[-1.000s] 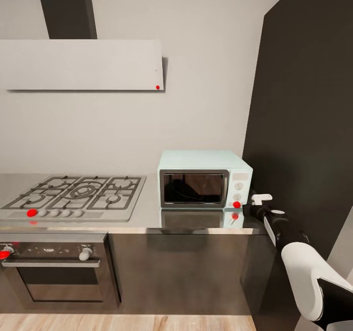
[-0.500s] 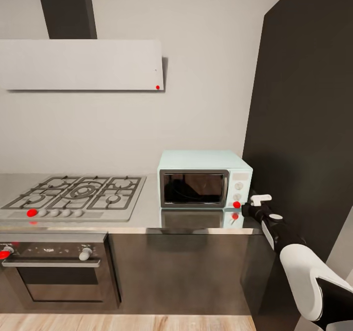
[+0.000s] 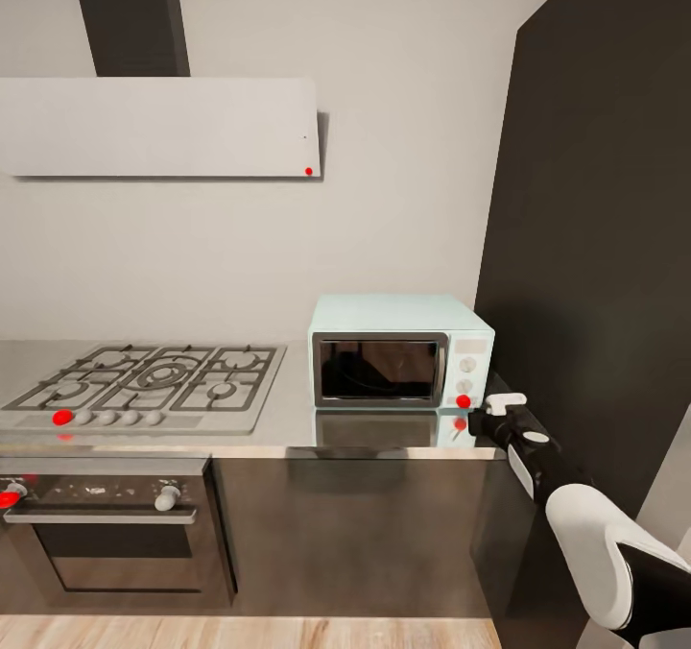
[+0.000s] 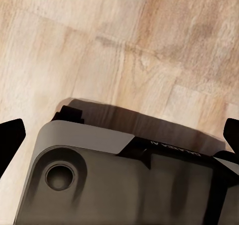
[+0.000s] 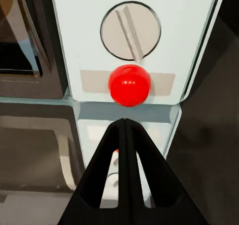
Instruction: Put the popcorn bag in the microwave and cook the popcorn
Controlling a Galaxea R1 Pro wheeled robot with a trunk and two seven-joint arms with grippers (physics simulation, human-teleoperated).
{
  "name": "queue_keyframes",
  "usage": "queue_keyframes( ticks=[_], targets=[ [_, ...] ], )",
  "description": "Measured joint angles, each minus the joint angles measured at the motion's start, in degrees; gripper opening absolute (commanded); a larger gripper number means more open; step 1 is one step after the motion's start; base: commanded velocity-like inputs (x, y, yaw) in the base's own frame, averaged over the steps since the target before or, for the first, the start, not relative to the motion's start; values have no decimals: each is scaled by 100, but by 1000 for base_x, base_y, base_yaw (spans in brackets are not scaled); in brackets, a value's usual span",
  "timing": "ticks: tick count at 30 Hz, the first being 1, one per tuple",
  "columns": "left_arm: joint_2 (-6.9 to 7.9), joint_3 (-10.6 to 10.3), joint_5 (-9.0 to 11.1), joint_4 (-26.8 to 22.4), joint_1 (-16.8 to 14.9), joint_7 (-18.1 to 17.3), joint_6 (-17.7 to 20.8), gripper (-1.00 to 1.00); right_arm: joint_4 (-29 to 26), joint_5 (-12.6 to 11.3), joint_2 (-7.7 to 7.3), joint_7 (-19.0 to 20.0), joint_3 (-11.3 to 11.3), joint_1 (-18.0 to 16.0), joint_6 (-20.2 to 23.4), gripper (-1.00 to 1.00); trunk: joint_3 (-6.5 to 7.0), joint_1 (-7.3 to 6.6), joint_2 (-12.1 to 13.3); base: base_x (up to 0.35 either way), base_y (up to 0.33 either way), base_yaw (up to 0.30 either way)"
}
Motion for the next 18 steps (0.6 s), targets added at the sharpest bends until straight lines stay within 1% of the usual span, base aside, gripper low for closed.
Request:
queue_keyframes(
  ticks=[1, 3, 4, 8, 11, 14, 18],
  targets=[
    [8, 8, 9, 0, 0, -4, 0, 100, 31, -32, -32, -31, -33, 0, -29, -100, 0, 0, 0, 0, 0, 0],
    [9, 5, 6, -5, 10, 1, 0, 100, 96, -23, -13, -95, -78, 0, -19, -100, 0, 0, 0, 0, 0, 0],
    [9, 6, 5, -7, 14, 3, 0, 100, 129, -16, 13, -96, -78, 0, -10, -100, 0, 0, 0, 0, 0, 0],
    [9, 10, 9, -9, 17, 5, 0, 100, 257, -1, -28, -90, -79, 0, -8, -100, 0, 0, 0, 4, 0, 0],
    [10, 8, 2, -9, 18, 1, 0, 100, 346, -1, -36, -89, -75, 0, -8, -100, 0, -1, -1, 88, 0, 0],
    [9, 8, 1, -9, 18, -1, 0, 100, 348, -2, -37, -88, -74, 0, -10, -100, 0, -1, -1, 96, 0, 0],
    [13, 14, 9, -9, 18, 4, 0, 100, 348, -2, -37, -88, -76, 0, -9, -100, 0, 0, 0, 18, 0, 0]
  ],
)
